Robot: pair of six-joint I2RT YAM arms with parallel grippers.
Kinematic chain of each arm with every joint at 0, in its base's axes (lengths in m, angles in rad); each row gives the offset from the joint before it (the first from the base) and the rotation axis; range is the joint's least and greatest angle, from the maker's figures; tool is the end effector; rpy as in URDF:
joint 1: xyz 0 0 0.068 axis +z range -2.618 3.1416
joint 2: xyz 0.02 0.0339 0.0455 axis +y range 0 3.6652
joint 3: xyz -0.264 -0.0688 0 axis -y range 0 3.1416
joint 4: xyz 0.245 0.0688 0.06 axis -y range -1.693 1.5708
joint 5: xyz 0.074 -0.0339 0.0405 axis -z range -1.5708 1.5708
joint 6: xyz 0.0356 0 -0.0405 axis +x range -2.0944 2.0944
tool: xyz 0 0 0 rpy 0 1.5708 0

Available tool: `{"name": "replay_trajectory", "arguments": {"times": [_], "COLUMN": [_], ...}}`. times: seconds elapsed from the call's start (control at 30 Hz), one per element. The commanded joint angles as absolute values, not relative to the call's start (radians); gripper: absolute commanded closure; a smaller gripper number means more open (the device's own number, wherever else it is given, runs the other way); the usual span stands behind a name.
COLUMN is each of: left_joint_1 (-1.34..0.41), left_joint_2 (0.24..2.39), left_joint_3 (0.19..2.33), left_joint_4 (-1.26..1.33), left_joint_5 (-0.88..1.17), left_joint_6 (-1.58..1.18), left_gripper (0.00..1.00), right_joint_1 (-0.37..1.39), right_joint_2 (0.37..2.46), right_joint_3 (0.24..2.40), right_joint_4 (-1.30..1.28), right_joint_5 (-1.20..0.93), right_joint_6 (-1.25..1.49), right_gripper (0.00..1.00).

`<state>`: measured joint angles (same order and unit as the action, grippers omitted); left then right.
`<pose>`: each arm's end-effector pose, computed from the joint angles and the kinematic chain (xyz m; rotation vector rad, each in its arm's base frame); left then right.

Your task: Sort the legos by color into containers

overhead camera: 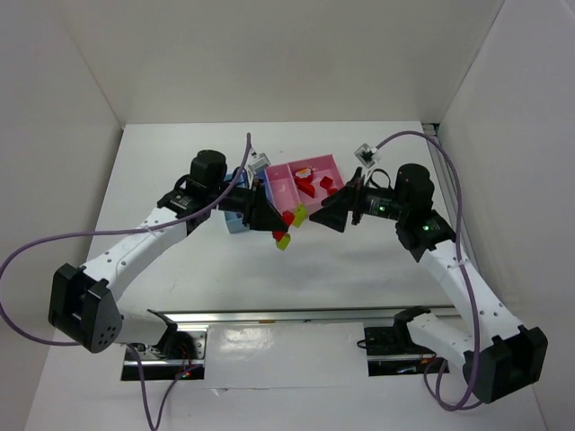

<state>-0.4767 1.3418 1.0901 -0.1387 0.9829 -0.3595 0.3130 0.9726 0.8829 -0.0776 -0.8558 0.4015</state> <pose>0.2521 -0.1635 0.3320 0.8142 1.9105 -1.4879 0.1979 0.0923 0.3533 -0.5885 1.7540 1.2479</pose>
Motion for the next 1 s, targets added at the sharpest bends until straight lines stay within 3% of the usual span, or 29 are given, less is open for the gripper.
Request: {"name": "replay_trajectory", "arguments": {"times": [0.0, 0.17, 0.33, 0.57, 0.6, 0.73, 0.97], "left_joint_1": [-0.448, -0.448, -0.448, -0.448, -0.448, -0.448, -0.355], "left_joint_2": [1.338, 1.328, 1.328, 1.318, 1.318, 1.308, 1.261], "left_joint_3": [1.083, 1.048, 1.037, 1.046, 1.046, 1.046, 1.013], "left_joint_4": [0.049, 0.104, 0.117, 0.074, 0.074, 0.064, 0.055], "left_joint_5": [1.157, 1.157, 1.157, 1.138, 1.138, 1.129, 1.129], "left_joint_6": [-0.445, -0.474, -0.474, -0.449, -0.449, -0.439, -0.451], "left_gripper": [1.0, 1.0, 1.0, 1.0, 1.0, 1.0, 1.0], "right_joint_1": [0.353, 0.39, 0.448, 0.502, 0.502, 0.502, 0.491], "right_joint_2": [1.02, 1.055, 1.109, 1.158, 1.158, 1.158, 1.14], "right_joint_3": [0.956, 0.959, 0.95, 0.98, 0.98, 0.971, 0.971], "right_joint_4": [-0.007, 0.046, 0.161, 0.126, 0.126, 0.129, 0.034], "right_joint_5": [-1.037, -1.048, -1.085, -1.054, -1.039, -1.014, -0.934], "right_joint_6": [0.364, 0.385, 0.439, 0.4, 0.4, 0.41, 0.362], "right_gripper": [0.0, 0.0, 0.1, 0.36, 0.5, 0.76, 0.8]}}
